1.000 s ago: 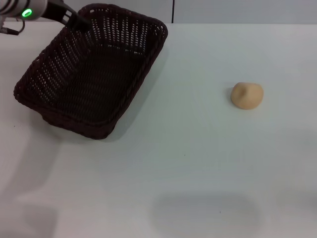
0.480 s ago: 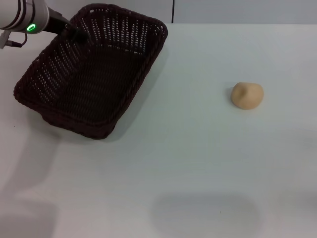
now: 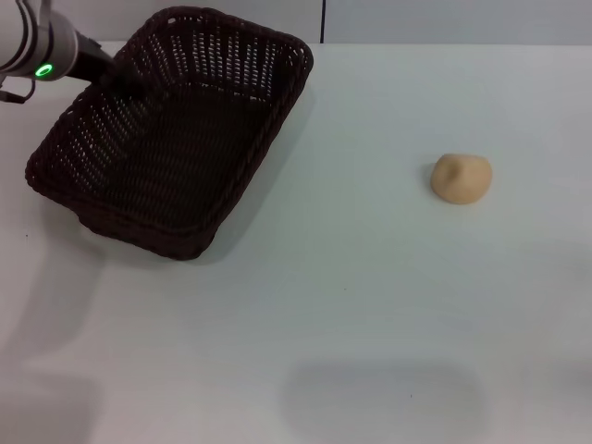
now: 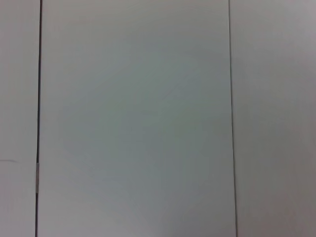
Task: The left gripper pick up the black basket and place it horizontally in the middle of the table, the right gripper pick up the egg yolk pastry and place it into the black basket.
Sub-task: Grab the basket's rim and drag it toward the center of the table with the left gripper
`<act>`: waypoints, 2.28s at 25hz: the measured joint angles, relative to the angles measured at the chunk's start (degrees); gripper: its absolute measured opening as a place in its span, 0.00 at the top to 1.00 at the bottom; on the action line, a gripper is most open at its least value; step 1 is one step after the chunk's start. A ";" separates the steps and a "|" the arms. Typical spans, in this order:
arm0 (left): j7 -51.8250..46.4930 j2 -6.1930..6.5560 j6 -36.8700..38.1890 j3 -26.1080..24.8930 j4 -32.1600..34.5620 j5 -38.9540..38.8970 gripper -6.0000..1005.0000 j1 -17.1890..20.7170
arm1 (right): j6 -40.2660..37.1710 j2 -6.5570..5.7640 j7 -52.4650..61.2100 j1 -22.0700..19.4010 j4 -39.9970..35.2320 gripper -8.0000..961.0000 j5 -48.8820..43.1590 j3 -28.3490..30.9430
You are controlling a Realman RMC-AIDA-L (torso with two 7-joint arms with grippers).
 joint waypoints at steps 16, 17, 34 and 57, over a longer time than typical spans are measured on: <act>0.68 1.00 2.63 0.00 6.49 0.01 0.28 -0.75 | -0.43 0.00 -0.08 0.08 0.02 0.24 0.00 -0.01; 0.67 0.92 2.59 0.02 6.42 0.01 0.28 -0.75 | -0.43 0.00 -0.08 0.09 0.02 0.24 0.00 0.00; 4.33 -0.74 -0.23 2.72 4.83 0.04 0.52 -1.22 | -0.44 0.00 -0.26 0.08 0.02 0.24 -0.03 -0.01; 12.31 -1.45 -5.24 7.03 -8.82 -6.17 0.63 0.76 | -0.13 0.00 -0.21 0.08 -0.13 0.24 -0.30 -0.01</act>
